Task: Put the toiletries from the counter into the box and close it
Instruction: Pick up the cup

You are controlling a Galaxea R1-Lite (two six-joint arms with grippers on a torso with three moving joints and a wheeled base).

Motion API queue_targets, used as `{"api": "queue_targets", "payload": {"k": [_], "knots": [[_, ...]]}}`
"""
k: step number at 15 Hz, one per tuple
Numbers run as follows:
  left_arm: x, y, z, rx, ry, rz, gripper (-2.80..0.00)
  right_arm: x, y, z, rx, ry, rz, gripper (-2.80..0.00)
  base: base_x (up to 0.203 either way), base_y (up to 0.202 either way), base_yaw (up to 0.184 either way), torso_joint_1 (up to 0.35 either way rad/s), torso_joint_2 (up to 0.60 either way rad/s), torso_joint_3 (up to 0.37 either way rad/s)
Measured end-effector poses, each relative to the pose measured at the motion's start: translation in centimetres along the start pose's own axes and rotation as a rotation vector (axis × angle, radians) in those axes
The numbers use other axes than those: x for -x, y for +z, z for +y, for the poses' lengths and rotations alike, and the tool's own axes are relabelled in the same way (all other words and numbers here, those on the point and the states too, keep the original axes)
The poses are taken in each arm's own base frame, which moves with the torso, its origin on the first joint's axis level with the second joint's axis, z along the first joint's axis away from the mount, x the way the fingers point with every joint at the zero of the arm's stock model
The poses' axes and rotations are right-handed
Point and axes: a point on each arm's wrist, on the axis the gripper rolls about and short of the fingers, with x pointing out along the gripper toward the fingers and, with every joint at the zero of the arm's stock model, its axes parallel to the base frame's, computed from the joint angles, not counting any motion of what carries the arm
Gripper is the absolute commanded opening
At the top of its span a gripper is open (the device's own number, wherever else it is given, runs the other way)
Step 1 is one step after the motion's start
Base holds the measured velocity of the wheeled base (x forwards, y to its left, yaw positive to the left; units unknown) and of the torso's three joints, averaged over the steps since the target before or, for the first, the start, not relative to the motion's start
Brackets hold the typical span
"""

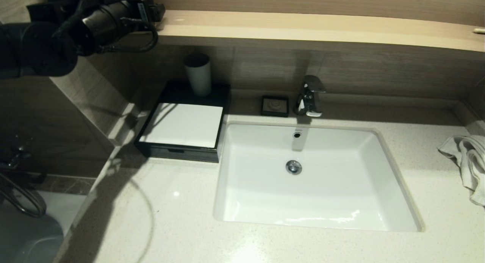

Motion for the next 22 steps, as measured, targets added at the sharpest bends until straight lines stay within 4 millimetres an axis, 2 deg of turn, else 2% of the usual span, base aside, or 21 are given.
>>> {"api": "queue_targets", "payload": {"k": [12, 18, 22], "knots": [[0.0, 0.7, 0.1, 0.009, 0.002, -0.024, -2.80, 0.0, 0.0, 0.0, 0.000, 0.000, 0.000, -2.80, 0.000, 0.000, 0.000, 0.000, 0.00, 0.000], [2.1, 1.9, 0.4, 0.010, 0.000, -0.017, -2.80, 0.0, 0.0, 0.0, 0.001, 0.000, 0.000, -2.80, 0.000, 0.000, 0.000, 0.000, 0.00, 0.000], [4.8, 1.8, 0.7, 0.006, -0.007, 0.032, -2.80, 0.0, 0.0, 0.0, 0.000, 0.000, 0.000, -2.80, 0.000, 0.000, 0.000, 0.000, 0.00, 0.000]]}}
